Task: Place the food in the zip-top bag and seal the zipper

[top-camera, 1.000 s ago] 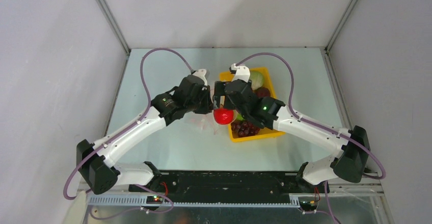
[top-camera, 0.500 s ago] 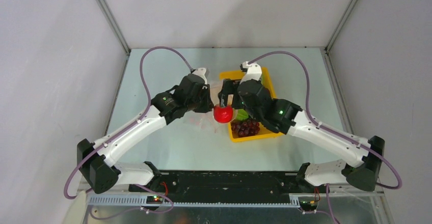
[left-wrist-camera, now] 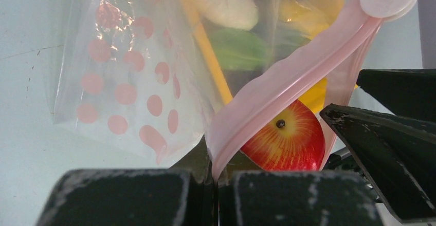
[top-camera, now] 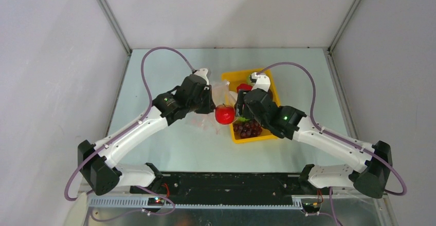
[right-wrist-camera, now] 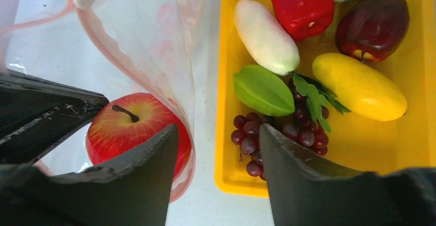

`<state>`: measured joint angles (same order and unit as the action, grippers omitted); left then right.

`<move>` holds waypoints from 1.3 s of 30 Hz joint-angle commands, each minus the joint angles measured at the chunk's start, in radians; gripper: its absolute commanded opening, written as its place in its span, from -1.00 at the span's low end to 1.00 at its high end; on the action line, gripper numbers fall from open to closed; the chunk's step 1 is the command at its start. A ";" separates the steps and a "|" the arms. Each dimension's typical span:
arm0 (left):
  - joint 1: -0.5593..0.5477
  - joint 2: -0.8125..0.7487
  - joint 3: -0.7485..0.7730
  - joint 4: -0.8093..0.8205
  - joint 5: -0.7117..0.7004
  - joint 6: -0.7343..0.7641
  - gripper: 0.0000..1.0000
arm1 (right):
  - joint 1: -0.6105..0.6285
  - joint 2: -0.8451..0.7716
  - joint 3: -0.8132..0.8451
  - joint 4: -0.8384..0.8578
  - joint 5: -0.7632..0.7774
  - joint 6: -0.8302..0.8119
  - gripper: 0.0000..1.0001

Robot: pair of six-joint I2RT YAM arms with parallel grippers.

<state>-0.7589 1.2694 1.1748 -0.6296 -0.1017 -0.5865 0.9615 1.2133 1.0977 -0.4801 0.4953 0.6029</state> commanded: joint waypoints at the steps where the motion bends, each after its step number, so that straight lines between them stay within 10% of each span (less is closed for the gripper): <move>1: 0.005 -0.018 0.039 0.016 -0.006 -0.012 -1.00 | -0.012 0.014 -0.011 0.018 -0.013 0.047 0.13; 15: 0.005 -0.065 0.014 0.025 -0.005 -0.007 -1.00 | -0.009 0.017 -0.025 0.073 -0.095 0.015 -1.00; 27: 0.008 -0.064 0.152 -0.248 -0.477 0.034 -1.00 | -0.005 -0.166 -0.026 0.097 -0.175 -0.079 -1.00; 39: 0.006 -0.087 0.245 -0.357 -0.421 0.125 -0.84 | -0.035 -0.104 -0.026 0.132 -0.241 -0.063 -1.00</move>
<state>-0.7601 1.2205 1.3754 -0.9474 -0.4988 -0.5213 0.9535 1.0836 1.0622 -0.3408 0.2562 0.5385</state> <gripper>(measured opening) 0.069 0.010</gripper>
